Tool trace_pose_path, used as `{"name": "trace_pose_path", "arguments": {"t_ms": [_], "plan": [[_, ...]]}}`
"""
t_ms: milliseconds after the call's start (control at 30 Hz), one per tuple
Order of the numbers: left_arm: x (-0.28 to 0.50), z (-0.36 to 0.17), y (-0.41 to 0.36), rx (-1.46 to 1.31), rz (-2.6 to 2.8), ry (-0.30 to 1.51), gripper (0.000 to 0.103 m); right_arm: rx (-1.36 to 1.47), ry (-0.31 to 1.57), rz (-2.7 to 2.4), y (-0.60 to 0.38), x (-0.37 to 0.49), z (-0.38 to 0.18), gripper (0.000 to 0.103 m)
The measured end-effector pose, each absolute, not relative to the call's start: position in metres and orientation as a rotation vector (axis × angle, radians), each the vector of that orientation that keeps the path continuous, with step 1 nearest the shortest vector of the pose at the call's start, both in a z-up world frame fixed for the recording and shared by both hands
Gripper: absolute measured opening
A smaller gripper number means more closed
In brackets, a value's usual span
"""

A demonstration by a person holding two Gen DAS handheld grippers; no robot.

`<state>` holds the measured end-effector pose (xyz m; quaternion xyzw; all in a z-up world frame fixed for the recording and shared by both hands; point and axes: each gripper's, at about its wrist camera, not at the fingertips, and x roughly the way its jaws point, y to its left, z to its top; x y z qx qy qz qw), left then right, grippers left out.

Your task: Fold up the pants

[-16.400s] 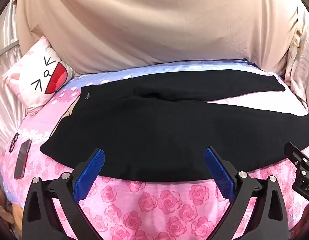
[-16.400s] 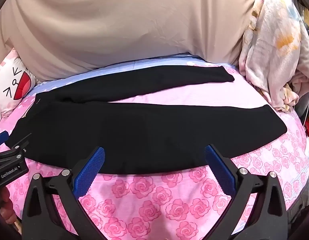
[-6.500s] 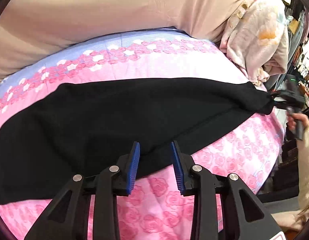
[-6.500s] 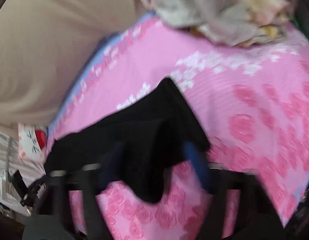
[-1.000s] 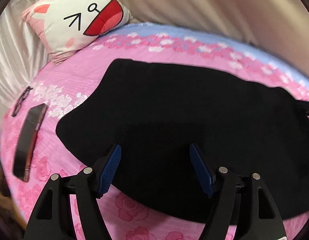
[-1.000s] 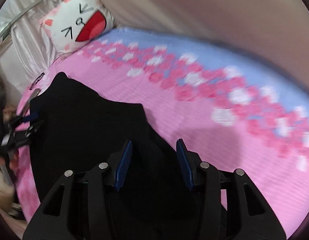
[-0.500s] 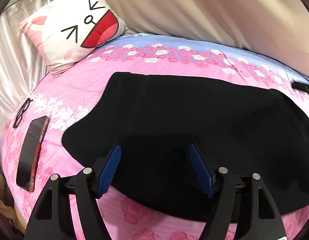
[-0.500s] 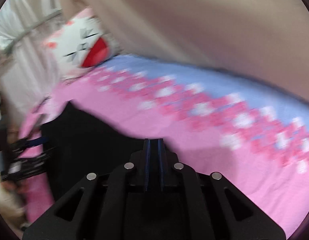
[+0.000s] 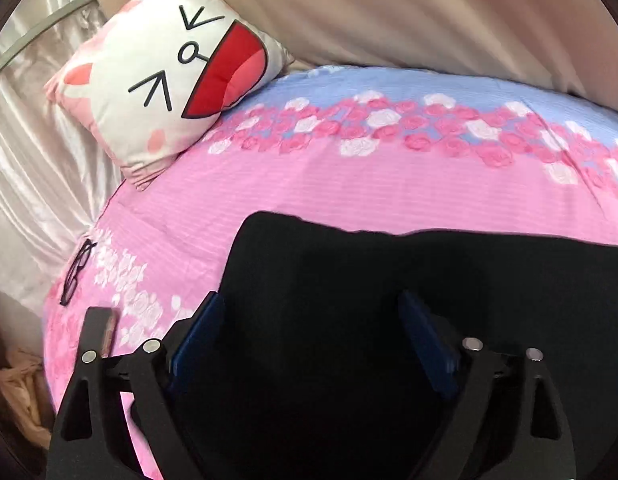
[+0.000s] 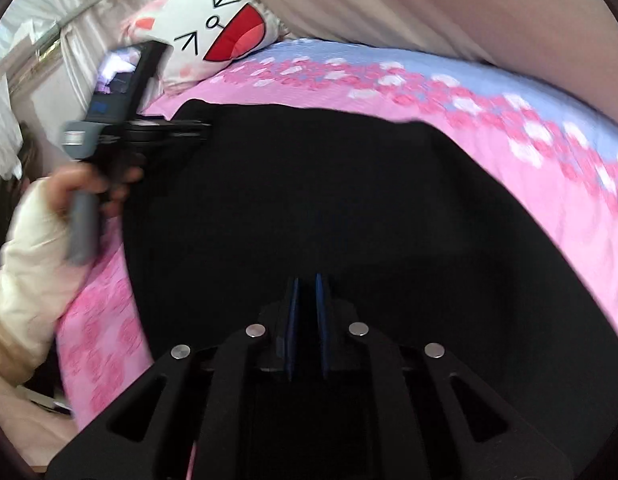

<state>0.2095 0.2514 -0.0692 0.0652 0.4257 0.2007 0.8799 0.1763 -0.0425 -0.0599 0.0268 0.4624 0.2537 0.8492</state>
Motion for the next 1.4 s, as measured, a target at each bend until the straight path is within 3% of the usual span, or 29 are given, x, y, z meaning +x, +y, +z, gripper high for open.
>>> {"name": "trace_pose_path", "arguments": {"t_ms": [133,200,367,500,667,700,733,800,1000,1067,1100,1200,1333,1400], "plan": [[0.213,-0.069,0.244,0.211,0.456,0.888,0.089,0.088,0.964,0.504,-0.053,0.166,-0.053,0.011],[0.212,-0.065,0.244,0.191,0.467,0.895,0.085,0.081,0.979,0.504,-0.058,0.158,-0.062,0.007],[0.17,-0.02,0.232,0.14,0.44,0.768,0.082,0.13,0.901,0.396,-0.107,0.103,-0.046,0.011],[0.126,0.001,0.191,0.179,0.335,0.677,0.082,0.211,0.828,0.068,-0.218,0.04,-0.037,0.013],[0.097,-0.013,0.125,0.235,0.224,0.699,0.082,0.358,0.772,-0.39,-0.366,-0.056,-0.04,0.017],[0.092,-0.016,0.107,0.243,0.188,0.71,0.082,0.381,0.765,-0.465,-0.397,-0.077,-0.041,0.024],[0.087,-0.02,0.09,0.249,0.157,0.716,0.082,0.391,0.763,-0.507,-0.417,-0.089,-0.042,0.037],[0.08,-0.025,0.053,0.273,0.087,0.718,0.082,0.388,0.752,-0.542,-0.445,-0.104,-0.044,0.047],[0.068,-0.031,-0.04,0.347,-0.062,0.711,0.083,0.382,0.825,-0.481,-0.486,-0.098,-0.067,0.047],[0.064,-0.032,-0.06,0.367,-0.096,0.713,0.083,0.362,0.836,-0.454,-0.481,-0.101,-0.066,0.036],[0.062,-0.034,-0.068,0.376,-0.105,0.714,0.083,0.342,0.848,-0.434,-0.481,-0.1,-0.065,0.014],[0.059,-0.036,-0.091,0.406,-0.132,0.717,0.083,0.242,0.884,-0.436,-0.467,-0.094,-0.06,0.008],[0.058,-0.038,-0.12,0.437,-0.169,0.713,0.083,0.244,0.844,-0.454,-0.486,-0.097,-0.04,0.007],[0.057,-0.044,-0.133,0.451,-0.187,0.722,0.083,0.289,0.892,-0.437,-0.501,-0.097,-0.055,0.007]]}}
